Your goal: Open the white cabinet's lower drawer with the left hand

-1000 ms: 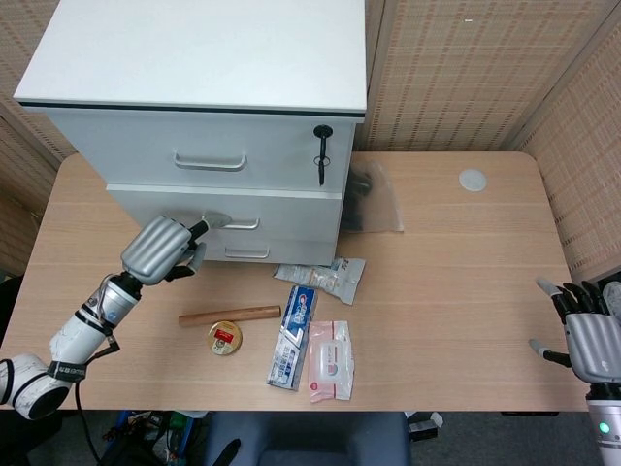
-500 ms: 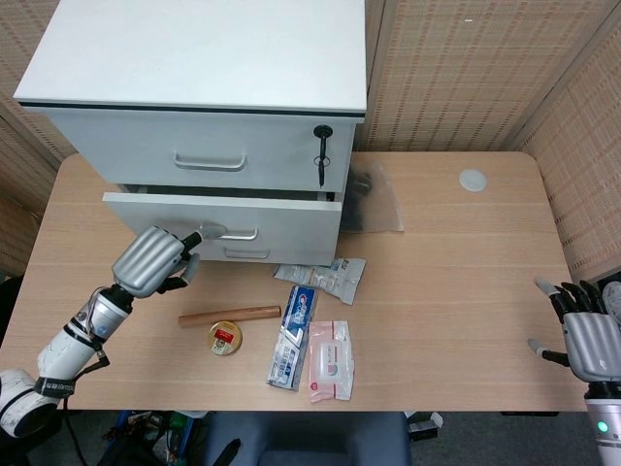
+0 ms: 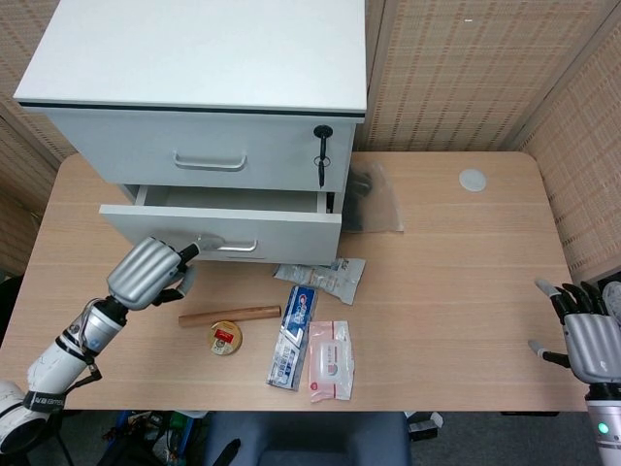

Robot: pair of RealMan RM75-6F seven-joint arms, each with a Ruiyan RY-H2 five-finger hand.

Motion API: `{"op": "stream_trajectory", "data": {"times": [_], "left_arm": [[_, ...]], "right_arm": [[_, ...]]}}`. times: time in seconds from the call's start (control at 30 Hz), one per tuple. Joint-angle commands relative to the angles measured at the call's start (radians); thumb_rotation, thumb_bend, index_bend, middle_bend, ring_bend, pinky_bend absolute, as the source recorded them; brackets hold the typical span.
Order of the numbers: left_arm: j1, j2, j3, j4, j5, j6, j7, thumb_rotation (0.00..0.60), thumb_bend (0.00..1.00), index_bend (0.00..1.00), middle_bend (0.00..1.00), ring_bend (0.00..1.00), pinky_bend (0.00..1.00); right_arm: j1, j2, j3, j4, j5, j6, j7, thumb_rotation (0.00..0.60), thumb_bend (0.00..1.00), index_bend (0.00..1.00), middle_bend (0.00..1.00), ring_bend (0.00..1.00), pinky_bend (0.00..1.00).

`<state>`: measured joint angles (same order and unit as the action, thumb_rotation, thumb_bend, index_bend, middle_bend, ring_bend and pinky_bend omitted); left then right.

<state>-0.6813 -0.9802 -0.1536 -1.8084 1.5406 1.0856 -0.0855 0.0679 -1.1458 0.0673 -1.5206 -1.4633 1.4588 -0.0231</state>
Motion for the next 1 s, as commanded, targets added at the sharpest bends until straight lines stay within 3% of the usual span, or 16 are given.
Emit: {"op": "stream_trajectory", "data": {"times": [0.03,1.0], "left_arm": [[0.005,0.007,0.004,-0.012,0.007,0.005,0.004,0.600,0.68,0.22,0.99,1.00,1.00],[0.081,0.075,0.054,-0.136,0.072,0.061,0.056,0.600,0.68,0.22,0.99,1.00,1.00]], "right_arm": [[0.000,0.000,0.000,0.000,0.000,0.000,0.000,0.600,0.05,0.16,0.26,0.15,0.08],[-0.003,-0.001,0.000,0.012,0.003,-0.001,0.011,0.600,0.04,0.16,0.26,0.15,0.08]]}}
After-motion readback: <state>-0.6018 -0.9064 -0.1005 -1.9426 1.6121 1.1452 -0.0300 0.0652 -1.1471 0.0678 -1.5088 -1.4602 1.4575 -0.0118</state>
